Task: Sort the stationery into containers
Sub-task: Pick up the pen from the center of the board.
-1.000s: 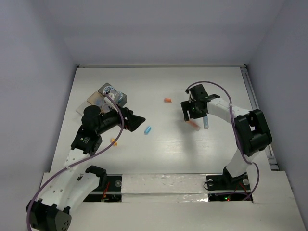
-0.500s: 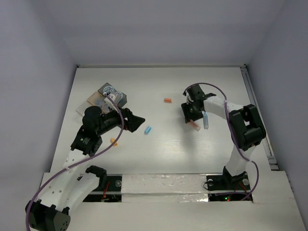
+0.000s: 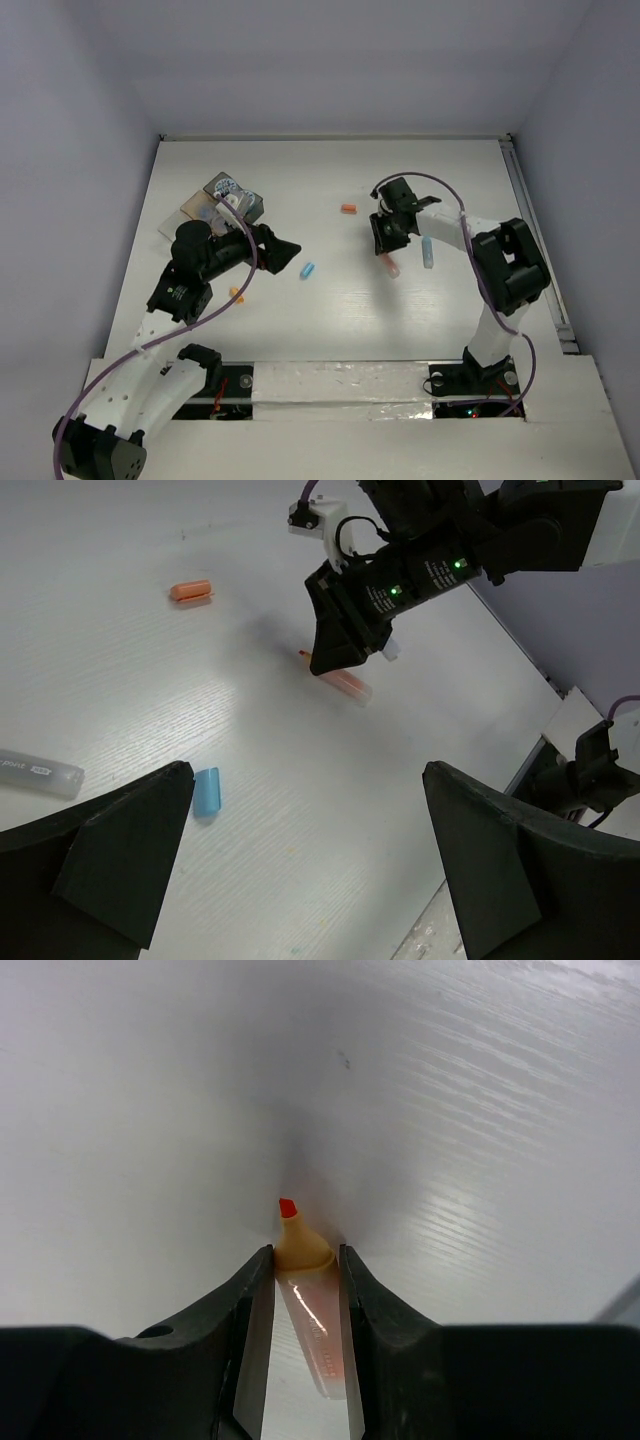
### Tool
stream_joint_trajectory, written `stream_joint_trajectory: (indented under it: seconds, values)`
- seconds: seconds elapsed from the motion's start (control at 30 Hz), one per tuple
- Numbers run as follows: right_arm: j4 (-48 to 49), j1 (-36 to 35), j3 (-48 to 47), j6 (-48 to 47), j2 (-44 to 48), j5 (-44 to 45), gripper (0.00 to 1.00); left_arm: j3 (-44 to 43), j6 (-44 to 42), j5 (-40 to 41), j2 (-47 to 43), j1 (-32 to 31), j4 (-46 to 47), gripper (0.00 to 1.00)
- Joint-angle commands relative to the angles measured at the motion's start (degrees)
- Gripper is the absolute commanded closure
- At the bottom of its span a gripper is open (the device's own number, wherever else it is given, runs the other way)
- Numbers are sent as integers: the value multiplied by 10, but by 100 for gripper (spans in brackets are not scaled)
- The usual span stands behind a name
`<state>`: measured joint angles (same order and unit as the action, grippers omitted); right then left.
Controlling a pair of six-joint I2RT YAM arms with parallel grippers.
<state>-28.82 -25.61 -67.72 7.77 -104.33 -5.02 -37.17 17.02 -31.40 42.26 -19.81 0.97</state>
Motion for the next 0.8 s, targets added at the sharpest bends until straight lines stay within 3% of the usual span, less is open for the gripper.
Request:
stream_joint_trajectory:
  seconds: [0.0,0.13,0.47,0.77]
  values:
    - [60,-11,0,29,52,-34,88,-24,-4,-4,5,-2,17,2]
    - [118,-22,21,65,97,-56,88,-22,-2,-13,17,-2,18,5]
    - [398,-115,73,230,184,-111,87,-23,2,-46,65,-2,16,14]
    - [478,-177,48,287,185,-102,87,-25,-1,-2,81,-2,-4,22]
